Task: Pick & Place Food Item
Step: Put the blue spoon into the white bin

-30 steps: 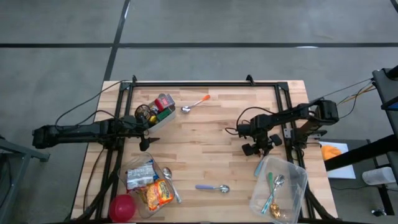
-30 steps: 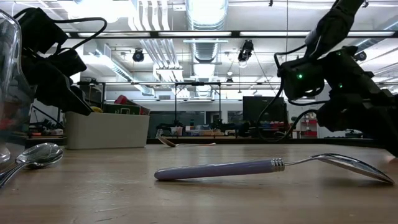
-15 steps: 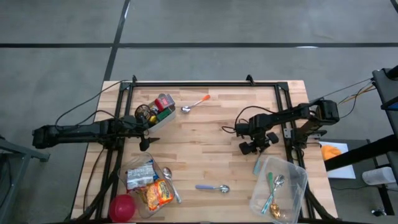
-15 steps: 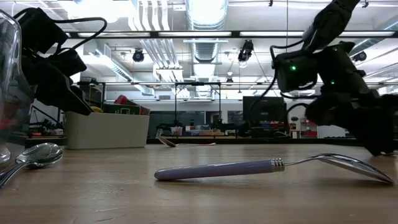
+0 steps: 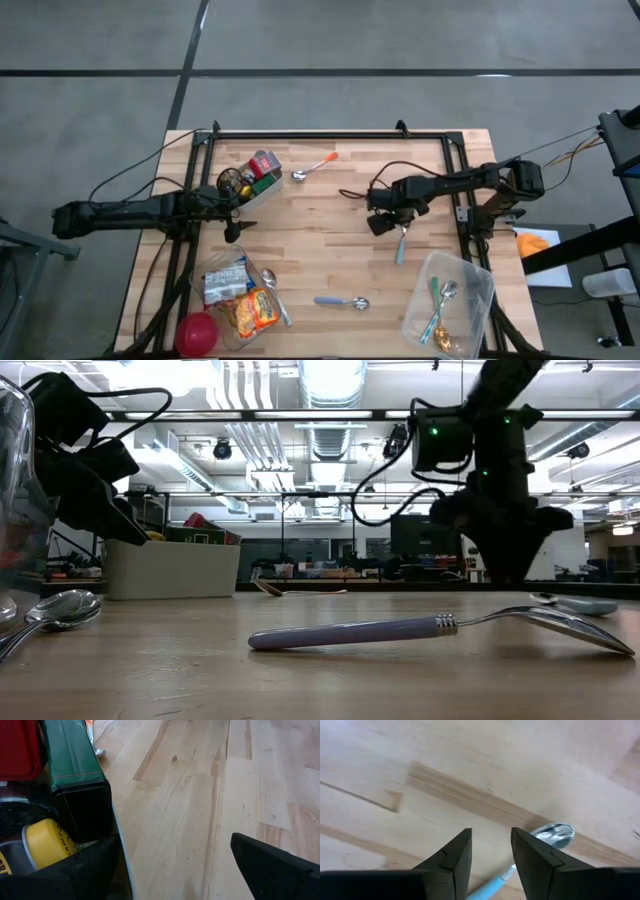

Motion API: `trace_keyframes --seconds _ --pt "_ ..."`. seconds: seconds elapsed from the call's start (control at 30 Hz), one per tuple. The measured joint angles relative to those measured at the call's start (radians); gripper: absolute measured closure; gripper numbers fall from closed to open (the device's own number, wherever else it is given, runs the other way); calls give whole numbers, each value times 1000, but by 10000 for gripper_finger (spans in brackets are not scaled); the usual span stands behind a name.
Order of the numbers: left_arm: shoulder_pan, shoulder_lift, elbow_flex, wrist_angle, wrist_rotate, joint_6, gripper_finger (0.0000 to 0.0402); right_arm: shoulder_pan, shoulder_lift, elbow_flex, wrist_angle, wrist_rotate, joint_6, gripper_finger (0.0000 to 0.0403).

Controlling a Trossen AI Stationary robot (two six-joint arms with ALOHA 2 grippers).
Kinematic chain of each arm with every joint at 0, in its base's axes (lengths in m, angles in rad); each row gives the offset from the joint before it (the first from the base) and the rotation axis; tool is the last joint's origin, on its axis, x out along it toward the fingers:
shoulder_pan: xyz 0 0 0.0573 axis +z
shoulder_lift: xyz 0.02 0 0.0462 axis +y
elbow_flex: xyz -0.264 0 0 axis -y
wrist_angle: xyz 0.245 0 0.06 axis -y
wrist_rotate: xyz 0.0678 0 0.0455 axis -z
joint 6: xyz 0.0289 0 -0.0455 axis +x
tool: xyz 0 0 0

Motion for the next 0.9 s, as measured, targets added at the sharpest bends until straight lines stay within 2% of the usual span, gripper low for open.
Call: trace_keyframes --seconds 0.27,0.43,0.73,0.9 --pt "0 0 0 0 0 0 18 12 0 81 -130 -15 140 268" --pt "0 0 0 0 0 0 18 32 -1 70 -179 -55 195 268" --pt "0 0 0 0 0 0 18 116 -1 -19 -116 -66 354 268" --pt "0 0 0 0 0 0 18 140 -1 -53 -61 -14 418 268"
